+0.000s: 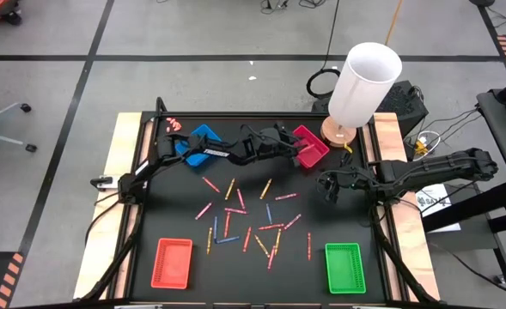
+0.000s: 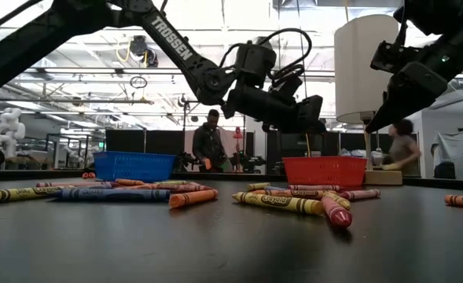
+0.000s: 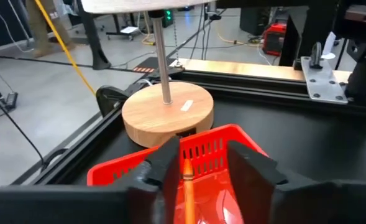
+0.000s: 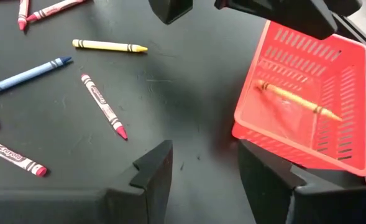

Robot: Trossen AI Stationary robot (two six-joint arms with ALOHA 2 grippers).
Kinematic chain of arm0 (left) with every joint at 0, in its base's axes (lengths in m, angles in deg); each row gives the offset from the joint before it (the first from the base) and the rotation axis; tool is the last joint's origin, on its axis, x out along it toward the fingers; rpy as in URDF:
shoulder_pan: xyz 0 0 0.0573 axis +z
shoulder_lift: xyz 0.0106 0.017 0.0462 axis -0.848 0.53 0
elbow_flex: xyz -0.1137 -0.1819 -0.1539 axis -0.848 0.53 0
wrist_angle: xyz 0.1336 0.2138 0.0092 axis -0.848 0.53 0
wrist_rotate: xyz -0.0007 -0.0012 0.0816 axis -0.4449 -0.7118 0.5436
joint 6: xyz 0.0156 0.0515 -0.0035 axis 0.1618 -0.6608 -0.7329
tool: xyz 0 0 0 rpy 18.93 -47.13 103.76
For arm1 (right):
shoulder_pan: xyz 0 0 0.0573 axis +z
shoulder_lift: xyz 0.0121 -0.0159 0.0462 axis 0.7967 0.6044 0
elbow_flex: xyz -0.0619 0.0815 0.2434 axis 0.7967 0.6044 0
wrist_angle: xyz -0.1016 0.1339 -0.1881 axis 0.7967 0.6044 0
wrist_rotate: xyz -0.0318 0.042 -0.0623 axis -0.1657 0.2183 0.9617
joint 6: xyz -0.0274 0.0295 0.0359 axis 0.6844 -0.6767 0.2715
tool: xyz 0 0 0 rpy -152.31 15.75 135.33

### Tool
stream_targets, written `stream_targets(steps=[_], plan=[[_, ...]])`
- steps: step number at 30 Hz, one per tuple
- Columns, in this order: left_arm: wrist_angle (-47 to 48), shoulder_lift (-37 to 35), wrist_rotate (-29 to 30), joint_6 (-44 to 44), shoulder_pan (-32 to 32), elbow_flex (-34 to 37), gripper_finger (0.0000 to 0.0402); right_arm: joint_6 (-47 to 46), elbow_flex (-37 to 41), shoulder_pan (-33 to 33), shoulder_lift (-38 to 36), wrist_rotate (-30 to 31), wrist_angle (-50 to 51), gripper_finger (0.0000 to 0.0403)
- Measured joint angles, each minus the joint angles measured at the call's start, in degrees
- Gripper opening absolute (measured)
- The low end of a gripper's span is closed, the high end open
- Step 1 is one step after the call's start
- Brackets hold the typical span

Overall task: Sort crayons
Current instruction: Put the yellow crayon into the blue bin

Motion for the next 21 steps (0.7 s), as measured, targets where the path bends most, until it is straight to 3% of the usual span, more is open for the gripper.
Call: stream_targets(steps=[4,8,13,21], plan=[[0.02,0.0,0.44,0.07,-0.59,0.0,0.0188,-0.56,0.0,0.0,0.0,-0.19,0.38,0.0167],[3.71,-1.46,0.46,0.09,-2.53,-0.02,0.0202,-0.85,0.0,0.0,0.0,-0.21,1.03,0.0167],[17.01,-5.85,3.76,1.59,-6.11,-0.13,0.0203,-1.3,0.0,0.0,0.02,-0.21,1.0,0.0167],[33.9,-10.73,4.25,7.56,-13.24,-0.15,0.0203,-0.46,0.02,0.22,0.02,-0.2,-2.39,0.0167]])
